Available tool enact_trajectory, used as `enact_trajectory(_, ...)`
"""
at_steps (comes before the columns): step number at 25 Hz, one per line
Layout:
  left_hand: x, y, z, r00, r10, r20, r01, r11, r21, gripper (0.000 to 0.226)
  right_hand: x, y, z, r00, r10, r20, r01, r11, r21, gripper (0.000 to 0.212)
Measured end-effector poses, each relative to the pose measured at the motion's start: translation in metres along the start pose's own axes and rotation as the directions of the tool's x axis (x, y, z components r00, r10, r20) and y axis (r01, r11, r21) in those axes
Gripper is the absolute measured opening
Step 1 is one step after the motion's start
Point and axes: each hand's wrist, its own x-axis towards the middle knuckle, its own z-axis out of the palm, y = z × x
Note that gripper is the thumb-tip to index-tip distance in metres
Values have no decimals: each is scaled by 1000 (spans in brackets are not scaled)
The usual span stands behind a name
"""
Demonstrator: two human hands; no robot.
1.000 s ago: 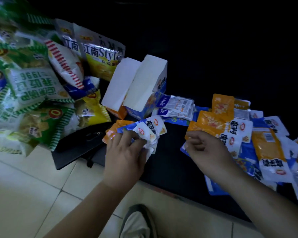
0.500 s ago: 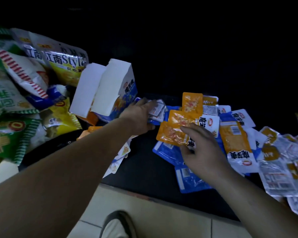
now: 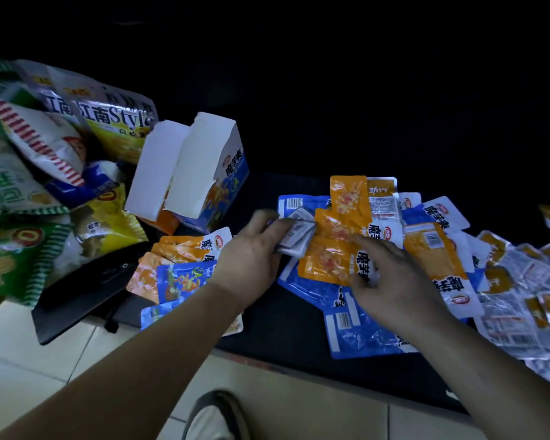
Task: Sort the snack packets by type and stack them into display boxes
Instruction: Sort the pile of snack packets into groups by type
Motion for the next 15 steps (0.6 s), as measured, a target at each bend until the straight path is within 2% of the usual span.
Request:
enact_trajectory(3,8,1,-23,983,-99,-154,72,982,-175,46,2,-11,0,999,50,-18,-49,998,27,66)
enact_trajectory(5,14,12,-46,936,-293,-196,198,897,-395,40,0,-20,-1,995,20,-103,-16,999,42,62)
enact_trajectory(6,15,20,-55,905,-391,-168,247,804,-541,33,-2,-27,-2,990,-2,-142,17,995,100,60)
enact_trajectory(8,12,36,-66,861,-504,-71,284,592,-754,26,-2,-47,-5,994,48,-101,-7,927,375,55)
enact_trajectory(10,4,49,-60,846,-530,50,316,424,-849,29,5,-60,-4,996,93,-3,-65,720,691,35)
enact_trajectory(11,-2,56,-56,840,-533,104,334,355,-873,31,9,-64,-2,993,115,28,-95,631,770,25)
enact_trajectory(13,-11,65,-45,823,-535,191,358,228,-905,35,13,-66,2,988,149,47,-124,571,812,22)
enact_trajectory(15,-15,71,-40,826,-500,262,367,124,-922,37,11,-61,6,993,97,68,-111,565,818,29)
